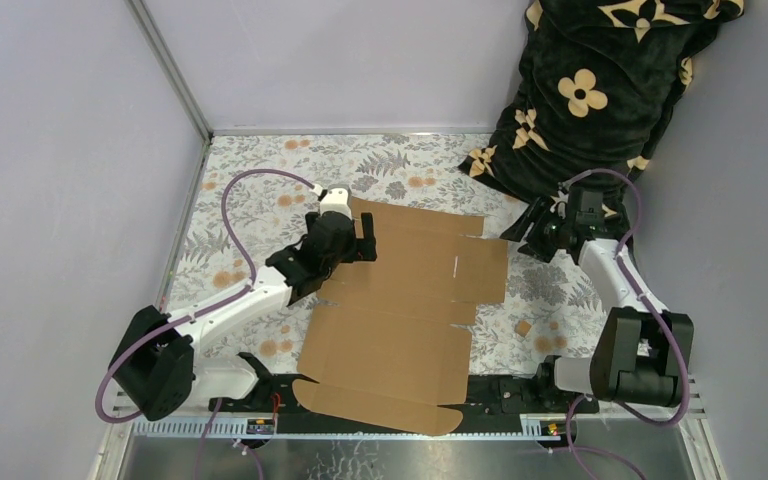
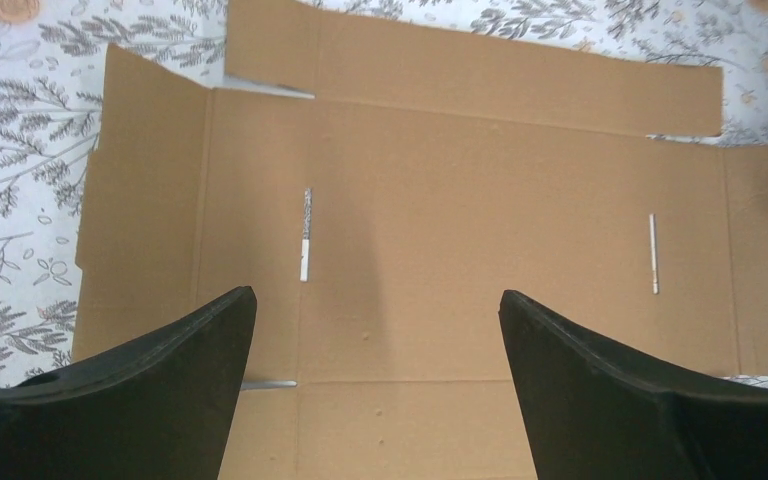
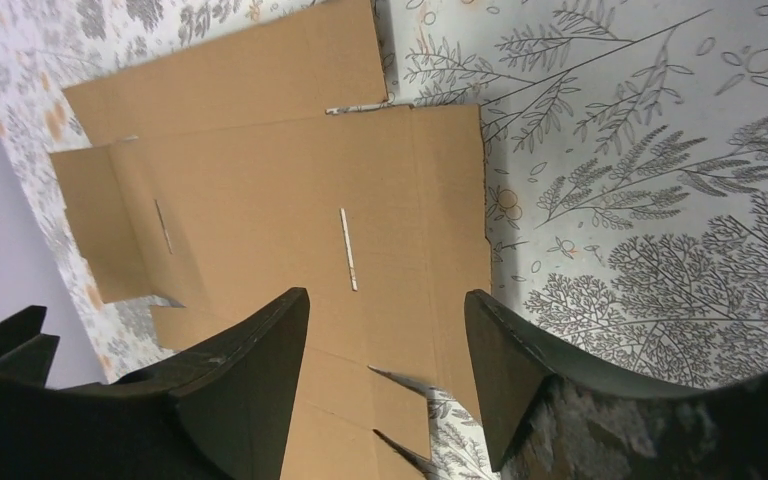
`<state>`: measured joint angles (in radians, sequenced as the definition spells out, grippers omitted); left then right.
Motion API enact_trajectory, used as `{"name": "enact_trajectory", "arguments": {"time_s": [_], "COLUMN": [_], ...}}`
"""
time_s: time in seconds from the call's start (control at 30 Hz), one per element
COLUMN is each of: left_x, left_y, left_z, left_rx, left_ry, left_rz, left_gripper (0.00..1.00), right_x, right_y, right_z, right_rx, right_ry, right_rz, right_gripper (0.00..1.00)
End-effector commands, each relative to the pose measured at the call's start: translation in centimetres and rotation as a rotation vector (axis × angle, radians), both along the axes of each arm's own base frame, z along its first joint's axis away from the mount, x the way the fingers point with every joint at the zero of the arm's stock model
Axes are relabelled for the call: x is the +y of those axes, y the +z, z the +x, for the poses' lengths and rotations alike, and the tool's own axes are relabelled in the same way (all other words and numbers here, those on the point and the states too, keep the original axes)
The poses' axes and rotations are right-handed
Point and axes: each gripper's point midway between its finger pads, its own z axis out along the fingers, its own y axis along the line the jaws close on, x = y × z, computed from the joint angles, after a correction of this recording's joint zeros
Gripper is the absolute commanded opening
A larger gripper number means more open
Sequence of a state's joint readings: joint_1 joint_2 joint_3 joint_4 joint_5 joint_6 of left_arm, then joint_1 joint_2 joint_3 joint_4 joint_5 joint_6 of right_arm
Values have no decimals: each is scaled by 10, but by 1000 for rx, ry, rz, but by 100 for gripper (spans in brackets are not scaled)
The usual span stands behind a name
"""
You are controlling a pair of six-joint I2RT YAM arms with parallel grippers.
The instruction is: Fold the paper box
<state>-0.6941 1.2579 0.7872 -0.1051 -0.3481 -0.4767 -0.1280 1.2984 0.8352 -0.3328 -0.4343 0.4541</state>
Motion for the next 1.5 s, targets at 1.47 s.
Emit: {"name": "enact_trajectory", "arguments": {"time_s": [1.47], "left_x": [1], "left_y": [-11], "left_z": [-7], "left_rx": [30], "left_ry": [23], "left_rz": [-20], "left_gripper": [98], "right_x": [27], "right_y": [-70], "right_z": [26], "right_rx": [-79], "right_ry": [111], "right_rz": [-208], "right_gripper": [62]}}
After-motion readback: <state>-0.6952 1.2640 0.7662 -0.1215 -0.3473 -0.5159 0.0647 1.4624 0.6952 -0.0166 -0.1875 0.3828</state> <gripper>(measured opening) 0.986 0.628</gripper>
